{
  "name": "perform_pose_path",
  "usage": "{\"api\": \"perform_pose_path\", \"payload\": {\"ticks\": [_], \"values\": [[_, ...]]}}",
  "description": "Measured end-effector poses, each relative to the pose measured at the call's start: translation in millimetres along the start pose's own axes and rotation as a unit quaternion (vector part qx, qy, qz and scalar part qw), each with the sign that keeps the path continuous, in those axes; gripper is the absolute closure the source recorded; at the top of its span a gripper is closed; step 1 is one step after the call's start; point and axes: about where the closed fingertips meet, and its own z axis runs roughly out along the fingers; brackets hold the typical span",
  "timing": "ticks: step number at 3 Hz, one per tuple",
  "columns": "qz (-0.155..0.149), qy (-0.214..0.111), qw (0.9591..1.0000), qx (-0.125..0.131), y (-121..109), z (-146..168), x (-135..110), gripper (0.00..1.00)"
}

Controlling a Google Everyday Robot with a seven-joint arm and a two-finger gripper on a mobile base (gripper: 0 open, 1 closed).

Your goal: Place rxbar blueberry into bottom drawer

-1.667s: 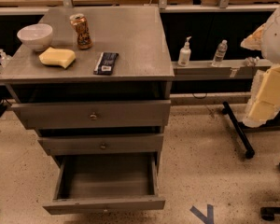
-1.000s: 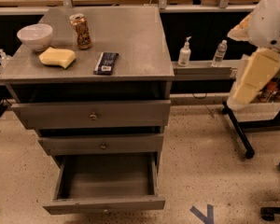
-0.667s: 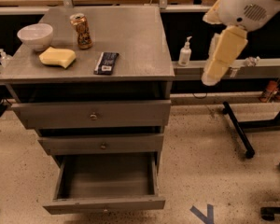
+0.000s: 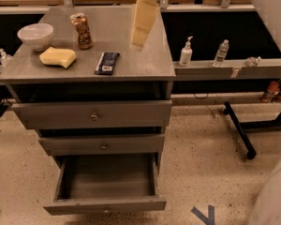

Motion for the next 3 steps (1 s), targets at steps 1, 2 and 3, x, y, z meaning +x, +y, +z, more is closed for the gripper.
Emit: {"api": "perform_pose_path", "payload": {"ticks": [1, 2, 3], "values": [[-0.007, 0.000, 1.0000, 0.001, -1, -1, 2, 0.00], [-0.024, -0.013, 0.9972, -0.070, -11, 73, -7, 0.00], [0.026, -0.027, 0.9957, -0.084, -25, 128, 7, 0.00]]}}
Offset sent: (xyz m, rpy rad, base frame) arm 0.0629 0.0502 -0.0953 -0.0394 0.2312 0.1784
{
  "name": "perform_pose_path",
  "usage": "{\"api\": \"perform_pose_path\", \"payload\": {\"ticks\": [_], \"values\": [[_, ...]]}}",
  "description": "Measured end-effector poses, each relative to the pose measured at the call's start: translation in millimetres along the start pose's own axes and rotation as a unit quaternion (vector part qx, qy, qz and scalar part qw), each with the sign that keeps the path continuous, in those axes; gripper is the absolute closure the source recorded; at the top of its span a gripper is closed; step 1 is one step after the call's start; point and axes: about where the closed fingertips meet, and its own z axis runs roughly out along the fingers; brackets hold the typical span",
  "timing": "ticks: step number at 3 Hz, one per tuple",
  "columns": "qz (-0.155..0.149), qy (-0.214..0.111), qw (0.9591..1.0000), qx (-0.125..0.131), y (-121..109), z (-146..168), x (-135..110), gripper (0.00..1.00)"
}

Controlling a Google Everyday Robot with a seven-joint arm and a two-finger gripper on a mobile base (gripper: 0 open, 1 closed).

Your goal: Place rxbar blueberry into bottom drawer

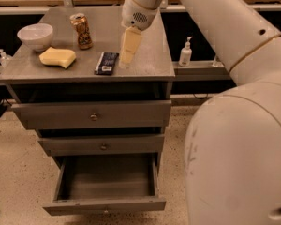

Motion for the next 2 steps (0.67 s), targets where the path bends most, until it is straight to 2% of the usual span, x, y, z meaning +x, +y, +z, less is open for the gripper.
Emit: {"api": "perform_pose_path", "payload": {"ticks": [1, 2], "values": [[0.005, 0.000, 1.0000, -0.005, -3, 12, 2, 0.00], [0.007, -0.025, 0.9992, 0.031, -18, 20, 1, 0.00]]}}
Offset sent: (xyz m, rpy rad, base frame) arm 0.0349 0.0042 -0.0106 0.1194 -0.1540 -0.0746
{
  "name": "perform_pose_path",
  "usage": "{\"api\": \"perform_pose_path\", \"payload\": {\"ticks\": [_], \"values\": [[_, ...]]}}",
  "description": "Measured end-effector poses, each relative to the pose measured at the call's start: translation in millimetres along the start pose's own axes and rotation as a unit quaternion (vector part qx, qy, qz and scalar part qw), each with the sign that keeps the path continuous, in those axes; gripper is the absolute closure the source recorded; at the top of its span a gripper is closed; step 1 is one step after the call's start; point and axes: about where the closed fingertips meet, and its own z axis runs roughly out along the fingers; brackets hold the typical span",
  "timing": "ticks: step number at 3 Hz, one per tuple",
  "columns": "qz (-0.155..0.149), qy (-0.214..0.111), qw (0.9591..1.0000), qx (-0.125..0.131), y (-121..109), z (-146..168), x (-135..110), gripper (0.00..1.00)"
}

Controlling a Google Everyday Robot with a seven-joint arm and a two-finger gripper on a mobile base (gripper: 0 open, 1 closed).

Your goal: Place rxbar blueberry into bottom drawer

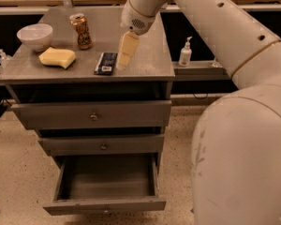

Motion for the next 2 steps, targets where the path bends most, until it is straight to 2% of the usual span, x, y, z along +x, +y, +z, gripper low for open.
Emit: {"api": "perform_pose_path", "payload": {"ticks": [1, 2], "values": [[-0.002, -0.041, 0.9983, 0.041, -18, 13, -7, 0.00], [0.007, -0.092, 0.9957, 0.008, -34, 64, -26, 0.00]]}}
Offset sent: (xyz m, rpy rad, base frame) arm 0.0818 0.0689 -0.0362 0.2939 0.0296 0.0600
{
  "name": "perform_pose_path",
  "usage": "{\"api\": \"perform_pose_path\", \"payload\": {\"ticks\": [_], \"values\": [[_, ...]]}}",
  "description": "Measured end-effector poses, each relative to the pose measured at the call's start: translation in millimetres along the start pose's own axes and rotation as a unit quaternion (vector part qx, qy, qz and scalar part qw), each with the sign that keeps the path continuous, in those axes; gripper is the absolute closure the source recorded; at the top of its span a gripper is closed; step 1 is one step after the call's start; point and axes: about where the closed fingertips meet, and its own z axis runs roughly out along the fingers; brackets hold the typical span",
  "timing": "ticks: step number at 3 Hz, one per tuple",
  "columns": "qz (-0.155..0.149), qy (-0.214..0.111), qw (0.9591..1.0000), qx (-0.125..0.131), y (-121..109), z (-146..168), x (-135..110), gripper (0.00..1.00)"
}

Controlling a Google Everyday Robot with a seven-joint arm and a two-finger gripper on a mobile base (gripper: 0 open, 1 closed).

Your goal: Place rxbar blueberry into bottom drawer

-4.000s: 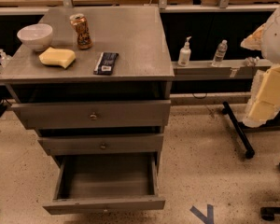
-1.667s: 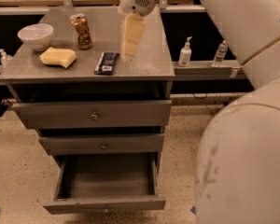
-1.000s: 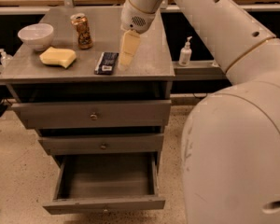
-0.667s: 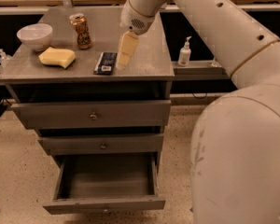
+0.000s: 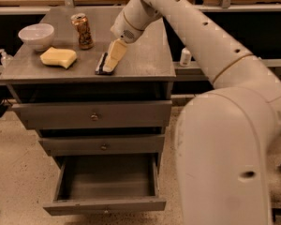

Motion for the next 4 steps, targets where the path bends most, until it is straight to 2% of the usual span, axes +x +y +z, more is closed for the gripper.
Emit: {"api": "perform_pose_path", "payload": {"ticks": [1, 3, 4], "values": [[0.050, -0.049, 0.9957, -0.061, -6.9, 45.3, 3.2, 0.00], [0.028, -0.033, 0.9978, -0.051, -5.4, 43.8, 9.7, 0.00], [0.025, -0.045, 0.9969, -0.059, -1.8, 49.9, 11.4, 0.26]]}}
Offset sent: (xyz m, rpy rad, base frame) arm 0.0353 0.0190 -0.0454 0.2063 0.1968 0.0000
